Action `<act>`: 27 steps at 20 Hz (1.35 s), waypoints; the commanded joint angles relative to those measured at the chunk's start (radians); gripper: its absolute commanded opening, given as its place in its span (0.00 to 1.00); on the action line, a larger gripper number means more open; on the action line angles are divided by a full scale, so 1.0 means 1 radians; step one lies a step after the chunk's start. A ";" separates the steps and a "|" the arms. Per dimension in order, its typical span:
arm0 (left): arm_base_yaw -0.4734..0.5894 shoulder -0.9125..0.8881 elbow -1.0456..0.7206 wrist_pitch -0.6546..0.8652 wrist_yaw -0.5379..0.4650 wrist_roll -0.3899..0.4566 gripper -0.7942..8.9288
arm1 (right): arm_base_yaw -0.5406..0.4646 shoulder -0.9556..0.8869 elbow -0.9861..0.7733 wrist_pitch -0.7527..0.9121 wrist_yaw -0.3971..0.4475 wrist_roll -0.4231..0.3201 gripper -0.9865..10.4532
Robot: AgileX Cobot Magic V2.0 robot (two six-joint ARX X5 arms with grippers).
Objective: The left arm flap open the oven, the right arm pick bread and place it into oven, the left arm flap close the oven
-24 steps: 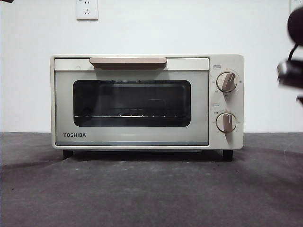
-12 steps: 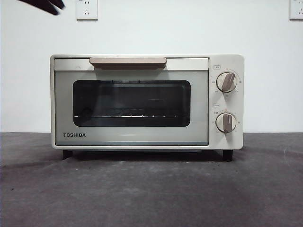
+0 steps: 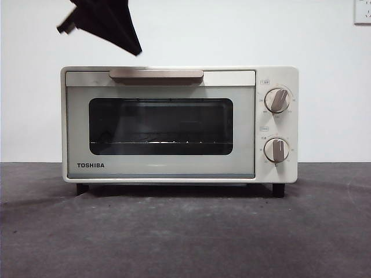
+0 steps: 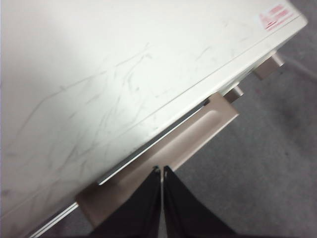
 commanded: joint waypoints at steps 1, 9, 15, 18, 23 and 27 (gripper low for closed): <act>-0.011 0.039 0.025 0.019 -0.003 0.034 0.09 | 0.005 0.001 0.006 0.010 -0.004 0.011 0.17; -0.014 0.069 0.025 0.019 -0.028 0.056 0.09 | 0.005 0.001 0.006 0.010 -0.004 0.011 0.17; -0.039 0.069 0.025 -0.085 -0.034 0.080 0.09 | 0.005 0.001 0.006 0.010 -0.004 0.011 0.17; -0.076 0.069 0.024 -0.133 -0.101 0.087 0.09 | 0.005 0.001 0.006 0.009 -0.004 0.011 0.17; -0.107 0.060 0.016 -0.149 -0.114 0.085 0.09 | 0.005 0.001 0.006 0.009 -0.004 0.011 0.17; -0.116 0.017 -0.010 -0.131 -0.114 0.074 0.09 | 0.005 0.001 0.006 0.010 -0.004 0.010 0.17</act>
